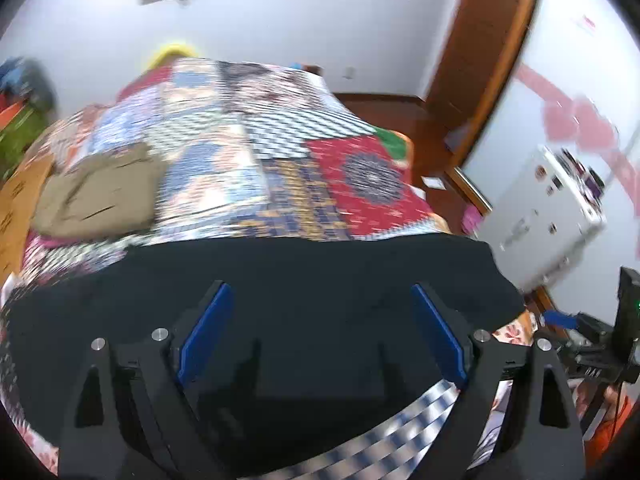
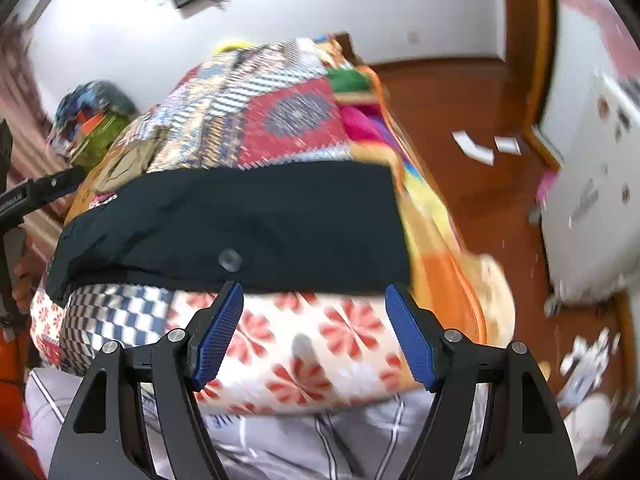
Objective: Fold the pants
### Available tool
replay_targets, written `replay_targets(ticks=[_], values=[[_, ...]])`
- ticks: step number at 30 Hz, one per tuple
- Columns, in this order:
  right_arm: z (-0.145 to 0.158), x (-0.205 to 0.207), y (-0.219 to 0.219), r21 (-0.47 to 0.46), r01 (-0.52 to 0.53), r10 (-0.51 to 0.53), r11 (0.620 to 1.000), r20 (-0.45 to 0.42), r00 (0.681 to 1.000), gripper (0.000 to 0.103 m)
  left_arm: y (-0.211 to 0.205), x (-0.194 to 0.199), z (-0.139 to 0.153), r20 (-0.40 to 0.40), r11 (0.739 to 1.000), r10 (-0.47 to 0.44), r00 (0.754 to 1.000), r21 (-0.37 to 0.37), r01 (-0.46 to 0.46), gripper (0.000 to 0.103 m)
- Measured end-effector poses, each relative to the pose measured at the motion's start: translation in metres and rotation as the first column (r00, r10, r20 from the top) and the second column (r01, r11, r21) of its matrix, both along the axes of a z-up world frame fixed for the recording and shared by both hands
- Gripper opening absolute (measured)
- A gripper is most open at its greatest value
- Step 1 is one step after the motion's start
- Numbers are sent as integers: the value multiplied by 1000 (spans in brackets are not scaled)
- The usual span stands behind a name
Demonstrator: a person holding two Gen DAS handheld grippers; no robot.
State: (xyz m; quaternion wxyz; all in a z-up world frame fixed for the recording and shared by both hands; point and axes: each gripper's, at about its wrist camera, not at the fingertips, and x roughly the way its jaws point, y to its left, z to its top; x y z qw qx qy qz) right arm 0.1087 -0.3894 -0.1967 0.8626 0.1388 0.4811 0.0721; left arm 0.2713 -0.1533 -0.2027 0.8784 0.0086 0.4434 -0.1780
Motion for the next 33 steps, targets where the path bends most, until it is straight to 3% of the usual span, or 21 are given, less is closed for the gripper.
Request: replay_targets(ticks=[6, 10, 13, 16, 20, 25, 30, 33], values=[[-21, -1, -10, 174, 41, -31, 984, -60, 998, 70, -75, 9, -27, -56, 990, -120, 991, 68, 123, 91], [-31, 11, -9, 250, 33, -12, 968, -84, 996, 70, -96, 8, -47, -100, 983, -158, 982, 82, 167, 87], [-39, 20, -4, 269, 27, -1, 963, -98, 995, 73, -102, 10, -64, -160, 979, -178, 971, 71, 191, 68], [-41, 23, -3, 277, 26, 0, 960, -93, 996, 73, -102, 9, -79, -212, 979, -175, 962, 68, 193, 59], [-42, 31, -6, 311, 44, -22, 949, -73, 997, 73, -98, 11, -92, -253, 982, -162, 954, 55, 182, 54], [-48, 45, -13, 368, 83, -63, 926, -67, 996, 73, -98, 10, -94, -246, 981, -163, 955, 60, 183, 54], [-37, 50, -13, 377, 129, -132, 917, -18, 991, 54, -103, 5, -96, -222, 976, -166, 961, 98, 192, 54], [-29, 52, -11, 380, 134, -154, 915, 22, 988, 48, -101, 7, -96, -223, 978, -166, 961, 92, 190, 54]])
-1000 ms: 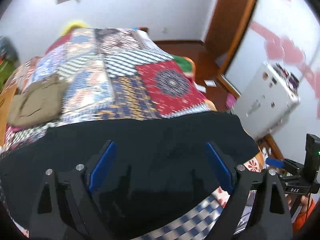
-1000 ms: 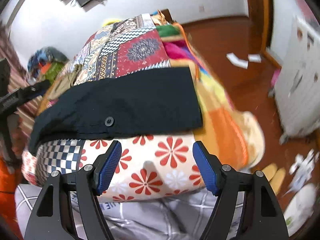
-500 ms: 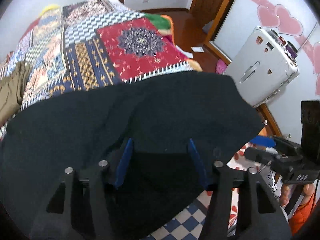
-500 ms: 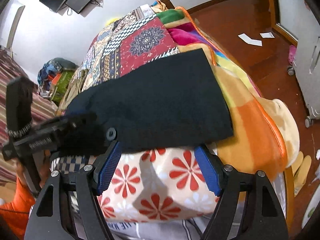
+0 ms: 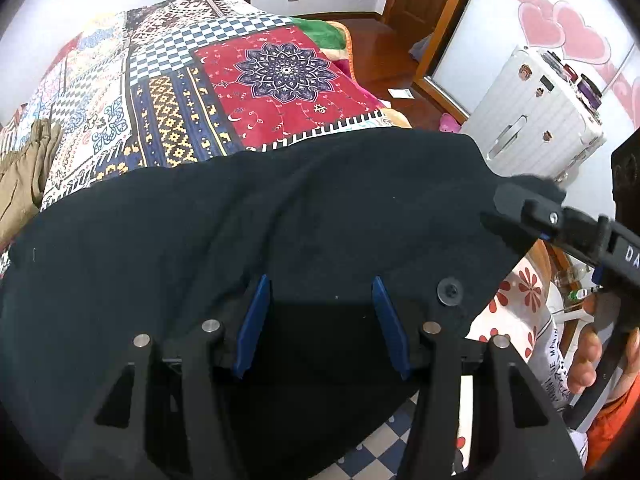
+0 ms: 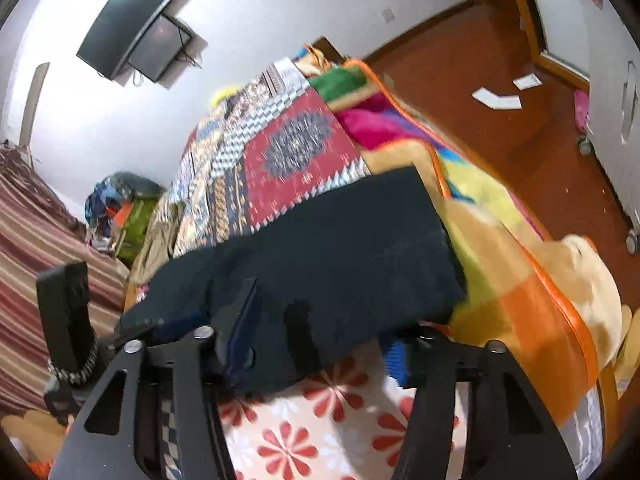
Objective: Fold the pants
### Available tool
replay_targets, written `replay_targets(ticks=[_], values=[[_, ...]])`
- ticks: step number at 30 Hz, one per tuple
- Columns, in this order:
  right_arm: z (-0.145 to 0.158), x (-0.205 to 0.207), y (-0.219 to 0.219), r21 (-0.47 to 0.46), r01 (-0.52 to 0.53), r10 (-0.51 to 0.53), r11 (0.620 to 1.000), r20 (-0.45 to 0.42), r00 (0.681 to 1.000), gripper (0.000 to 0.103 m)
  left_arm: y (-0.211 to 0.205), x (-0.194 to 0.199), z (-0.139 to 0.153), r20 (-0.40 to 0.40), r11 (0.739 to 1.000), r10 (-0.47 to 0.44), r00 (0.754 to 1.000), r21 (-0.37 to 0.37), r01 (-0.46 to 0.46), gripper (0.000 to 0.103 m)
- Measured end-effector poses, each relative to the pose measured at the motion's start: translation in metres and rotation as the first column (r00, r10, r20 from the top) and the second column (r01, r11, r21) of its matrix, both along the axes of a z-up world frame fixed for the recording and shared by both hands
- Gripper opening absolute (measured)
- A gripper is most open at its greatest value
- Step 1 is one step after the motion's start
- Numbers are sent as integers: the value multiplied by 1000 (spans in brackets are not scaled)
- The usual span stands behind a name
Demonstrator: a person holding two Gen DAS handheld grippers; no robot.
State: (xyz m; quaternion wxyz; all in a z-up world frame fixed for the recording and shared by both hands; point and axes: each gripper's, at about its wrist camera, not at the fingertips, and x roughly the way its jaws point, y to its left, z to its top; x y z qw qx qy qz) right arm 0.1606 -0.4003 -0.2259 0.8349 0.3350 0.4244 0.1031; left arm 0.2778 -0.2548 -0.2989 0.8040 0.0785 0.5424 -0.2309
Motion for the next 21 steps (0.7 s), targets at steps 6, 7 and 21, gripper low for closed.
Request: replay_targets(ticks=[6, 7, 21], values=[[-23, 9, 1, 19, 25, -23, 1000, -72, 997, 15, 2, 0, 0, 1, 1000, 6, 1000, -16, -6, 54], [-25, 9, -1, 32, 28, -25, 999, -75, 997, 15, 2, 0, 0, 2, 1000, 6, 1000, -16, -6, 54], [48, 25, 23, -90, -30, 41, 995, 119, 992, 11, 32, 0, 43, 73, 990, 69, 995, -131, -59, 51]])
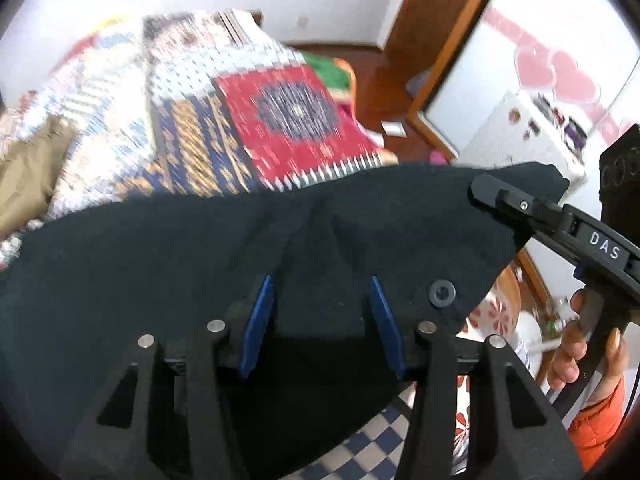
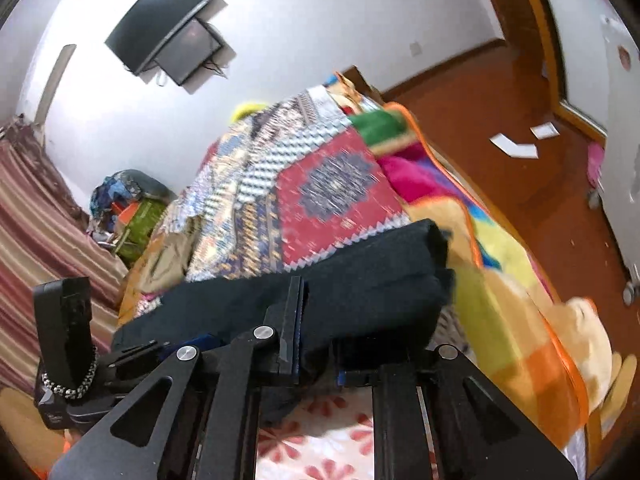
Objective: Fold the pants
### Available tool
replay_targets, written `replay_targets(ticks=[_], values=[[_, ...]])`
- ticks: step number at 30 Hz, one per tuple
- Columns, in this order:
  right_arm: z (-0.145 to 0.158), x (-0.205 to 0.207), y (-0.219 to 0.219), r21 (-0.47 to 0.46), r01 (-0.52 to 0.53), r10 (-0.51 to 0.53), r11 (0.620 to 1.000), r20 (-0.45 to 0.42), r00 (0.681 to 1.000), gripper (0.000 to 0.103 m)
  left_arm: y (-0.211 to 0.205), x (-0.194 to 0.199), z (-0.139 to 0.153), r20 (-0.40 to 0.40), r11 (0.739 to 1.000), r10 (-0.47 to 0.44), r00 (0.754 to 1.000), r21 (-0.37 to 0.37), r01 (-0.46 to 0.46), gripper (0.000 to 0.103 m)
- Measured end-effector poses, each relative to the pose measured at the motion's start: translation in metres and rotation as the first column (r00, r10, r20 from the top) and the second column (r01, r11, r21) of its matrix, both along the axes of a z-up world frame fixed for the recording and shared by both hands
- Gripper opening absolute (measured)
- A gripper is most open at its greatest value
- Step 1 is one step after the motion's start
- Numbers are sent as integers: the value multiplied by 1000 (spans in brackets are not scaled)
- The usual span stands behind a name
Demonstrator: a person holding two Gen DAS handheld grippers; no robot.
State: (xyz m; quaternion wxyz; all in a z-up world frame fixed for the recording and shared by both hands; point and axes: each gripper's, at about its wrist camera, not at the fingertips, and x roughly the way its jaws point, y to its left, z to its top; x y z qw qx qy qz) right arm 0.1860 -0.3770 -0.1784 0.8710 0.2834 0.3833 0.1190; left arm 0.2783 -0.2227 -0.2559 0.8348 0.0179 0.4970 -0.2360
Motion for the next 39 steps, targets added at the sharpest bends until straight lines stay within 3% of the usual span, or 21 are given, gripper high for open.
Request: replay_targets(ticks=[4, 8, 12, 17, 24, 32, 35, 39], values=[[27, 13, 21, -36, -48, 50, 998, 60, 997, 10, 39, 4, 31, 60, 997, 65, 996, -41, -62, 51], [58, 22, 56, -83, -126, 136, 989, 133, 982, 10, 87, 4, 44, 92, 989, 143, 985, -48, -139, 51], [84, 26, 101, -141, -220, 245, 965, 189, 951, 10, 140, -1, 48, 96, 974, 223, 970, -65, -217, 51], [99, 34, 174, -232, -358, 405, 904, 201, 892, 10, 200, -15, 52, 115, 946, 321, 940, -89, -313, 51], [65, 40, 274, -318, -549, 601, 773, 91, 794, 10, 272, -40, 40, 86, 889, 452, 888, -120, -441, 51], [-9, 24, 334, -394, -723, 734, 567, -157, 661, 14, 306, -58, 15, 31, 859, 506, 862, -111, -500, 51], [-16, 19, 332, -407, -727, 739, 552, -164, 653, 19, 303, -60, 13, 34, 860, 505, 862, -105, -500, 51], [-10, 28, 326, -323, -761, 749, 563, -190, 635, 40, 293, -56, 17, 44, 873, 483, 874, -105, -477, 51]])
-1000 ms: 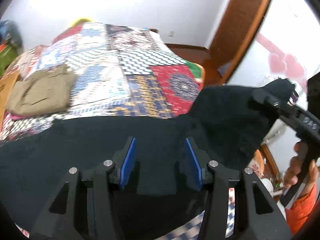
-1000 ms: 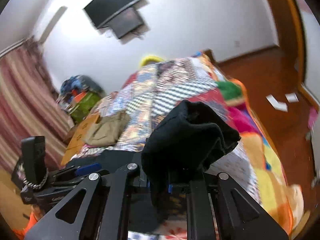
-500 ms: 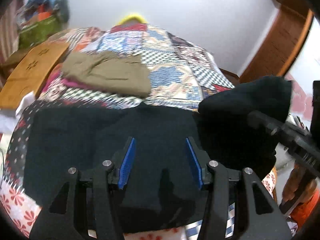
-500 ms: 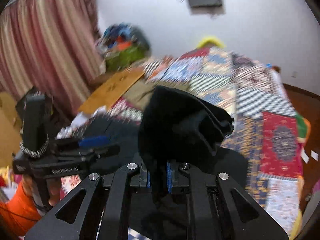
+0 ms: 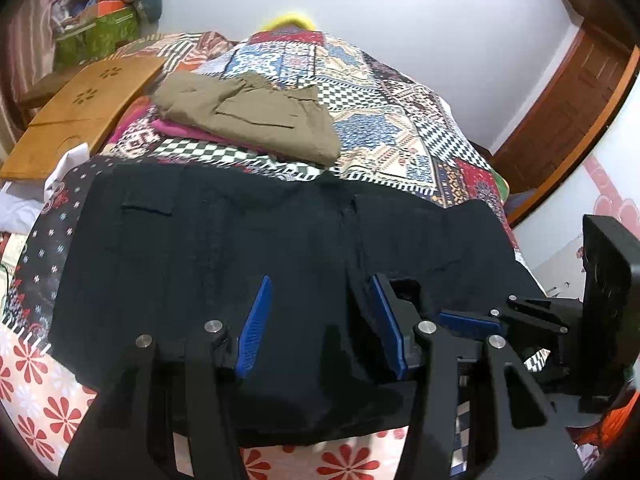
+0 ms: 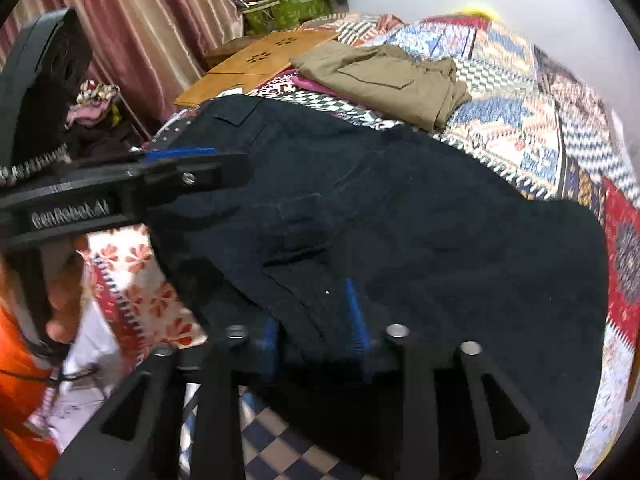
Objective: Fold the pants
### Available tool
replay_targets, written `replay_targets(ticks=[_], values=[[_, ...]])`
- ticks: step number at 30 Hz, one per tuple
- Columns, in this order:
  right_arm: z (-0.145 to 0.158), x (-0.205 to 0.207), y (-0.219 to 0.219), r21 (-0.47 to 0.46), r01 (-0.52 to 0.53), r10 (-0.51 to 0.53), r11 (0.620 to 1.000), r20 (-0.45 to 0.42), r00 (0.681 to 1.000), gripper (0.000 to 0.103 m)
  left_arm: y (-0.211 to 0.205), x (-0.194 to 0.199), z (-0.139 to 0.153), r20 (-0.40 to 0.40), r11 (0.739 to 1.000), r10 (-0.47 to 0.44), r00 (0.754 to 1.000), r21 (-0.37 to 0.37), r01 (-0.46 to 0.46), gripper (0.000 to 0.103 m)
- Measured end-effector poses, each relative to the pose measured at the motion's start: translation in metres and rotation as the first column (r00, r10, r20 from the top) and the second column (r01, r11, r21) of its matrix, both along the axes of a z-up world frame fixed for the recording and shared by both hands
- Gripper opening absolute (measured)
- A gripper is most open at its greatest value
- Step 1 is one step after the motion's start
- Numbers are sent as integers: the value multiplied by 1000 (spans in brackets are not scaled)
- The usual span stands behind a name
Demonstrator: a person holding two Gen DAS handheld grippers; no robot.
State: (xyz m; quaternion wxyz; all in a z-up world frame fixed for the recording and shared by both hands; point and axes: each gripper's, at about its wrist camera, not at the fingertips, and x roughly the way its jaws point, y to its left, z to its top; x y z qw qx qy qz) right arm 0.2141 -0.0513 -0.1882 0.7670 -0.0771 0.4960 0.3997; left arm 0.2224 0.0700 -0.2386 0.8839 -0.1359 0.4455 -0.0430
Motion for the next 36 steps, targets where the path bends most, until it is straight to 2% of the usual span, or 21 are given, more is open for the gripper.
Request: replay_targets(ticks=[5, 9, 13, 16, 18, 19, 23, 27, 29, 34, 36], values=[[23, -19, -18, 48, -1, 0, 999, 11, 1000, 42, -18, 3, 13, 29, 999, -38, 999, 17, 38, 51], [38, -23, -46, 66, 69, -73, 995, 60, 996, 42, -35, 8, 16, 30, 997, -80, 996, 26, 79, 51], [31, -10, -84, 35, 191, -193, 981, 80, 978, 42, -52, 14, -2, -26, 992, -114, 993, 43, 115, 51], [10, -4, -103, 2, 245, -244, 970, 26, 969, 42, -55, 14, -29, -104, 990, -99, 990, 87, 108, 52], [-5, -8, -115, 3, 255, -254, 967, -22, 967, 41, -49, 8, -42, -121, 994, -94, 988, 44, 100, 54], [-8, -11, -119, 7, 255, -255, 967, -28, 967, 41, -45, 3, -45, -118, 996, -84, 989, 29, 88, 59], [-14, -19, -130, 40, 266, -264, 963, -56, 963, 41, -38, -7, -51, -118, 998, -61, 991, 4, 62, 65], [-18, -23, -132, 39, 261, -258, 965, -67, 964, 42, -46, -12, -50, -103, 996, -65, 993, 59, 71, 66], [-15, -24, -132, 25, 249, -247, 968, -57, 967, 41, -46, -12, -50, -100, 995, -70, 992, 63, 77, 66], [-1, -20, -135, -2, 247, -247, 969, -45, 968, 42, -30, -14, -38, -113, 999, -44, 993, 16, 46, 68], [14, -18, -135, 14, 246, -246, 969, -21, 969, 42, -20, -22, -24, -88, 999, -7, 996, 43, 11, 68]])
